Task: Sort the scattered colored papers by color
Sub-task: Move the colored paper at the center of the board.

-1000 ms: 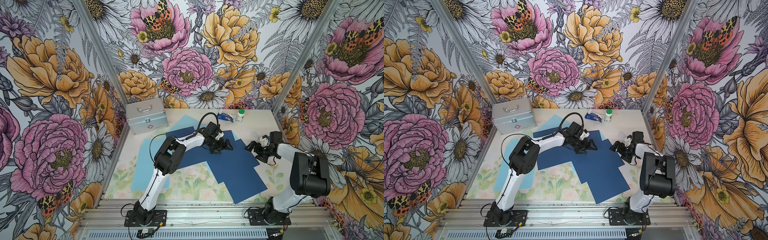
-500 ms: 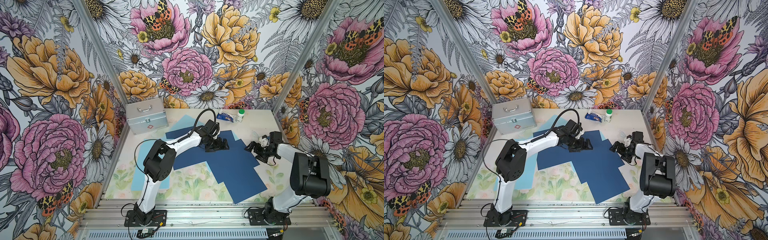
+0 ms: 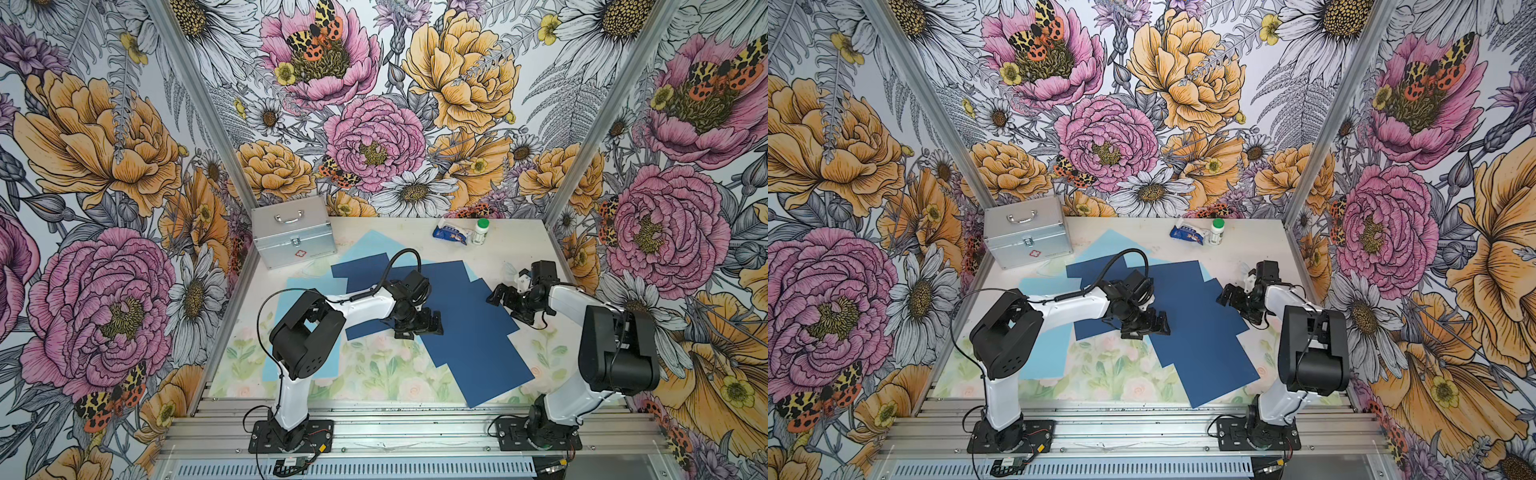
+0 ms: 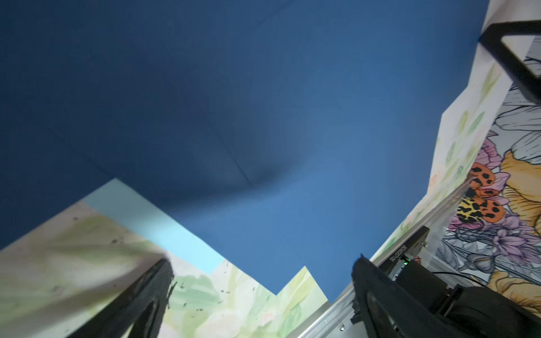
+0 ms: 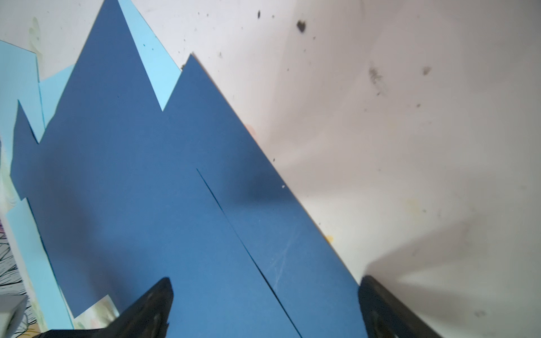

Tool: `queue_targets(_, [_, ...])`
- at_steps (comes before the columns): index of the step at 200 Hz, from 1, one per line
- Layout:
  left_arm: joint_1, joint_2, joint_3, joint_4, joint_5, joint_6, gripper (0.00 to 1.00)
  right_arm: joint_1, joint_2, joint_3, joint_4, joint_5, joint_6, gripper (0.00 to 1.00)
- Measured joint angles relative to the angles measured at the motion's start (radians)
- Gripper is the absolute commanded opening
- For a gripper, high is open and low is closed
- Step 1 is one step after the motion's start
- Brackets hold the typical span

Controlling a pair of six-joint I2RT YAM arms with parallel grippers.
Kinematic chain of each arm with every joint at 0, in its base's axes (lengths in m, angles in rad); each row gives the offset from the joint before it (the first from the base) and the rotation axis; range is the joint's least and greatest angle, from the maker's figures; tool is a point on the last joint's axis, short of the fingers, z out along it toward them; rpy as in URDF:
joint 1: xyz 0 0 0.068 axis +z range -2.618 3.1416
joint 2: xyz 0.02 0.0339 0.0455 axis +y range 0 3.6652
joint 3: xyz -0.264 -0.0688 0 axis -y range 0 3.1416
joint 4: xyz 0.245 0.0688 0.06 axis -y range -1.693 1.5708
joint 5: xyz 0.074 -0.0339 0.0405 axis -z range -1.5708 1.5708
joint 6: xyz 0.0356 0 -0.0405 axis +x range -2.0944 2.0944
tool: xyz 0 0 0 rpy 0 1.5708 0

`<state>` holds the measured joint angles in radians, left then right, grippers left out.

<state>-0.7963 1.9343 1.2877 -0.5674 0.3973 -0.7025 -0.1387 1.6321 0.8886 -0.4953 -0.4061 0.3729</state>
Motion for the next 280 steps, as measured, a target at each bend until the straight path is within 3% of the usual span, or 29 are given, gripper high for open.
queue_targets(45, [0.000,0.035,0.016,0.061,0.039,-0.044,0.99,0.024,0.000,0.005,-0.008,0.037,-0.014,1.00])
queue_targets(126, [0.021,0.197,0.167,0.207,0.224,-0.105,0.99,0.026,0.055,0.083,-0.095,0.039,-0.029,0.98])
queue_targets(173, [0.036,0.273,0.256,0.233,0.290,-0.111,0.99,0.042,0.134,0.159,-0.129,-0.078,-0.053,0.75])
queue_targets(280, [0.058,0.313,0.298,0.256,0.344,-0.109,0.99,0.052,0.203,0.283,-0.205,-0.201,-0.035,0.51])
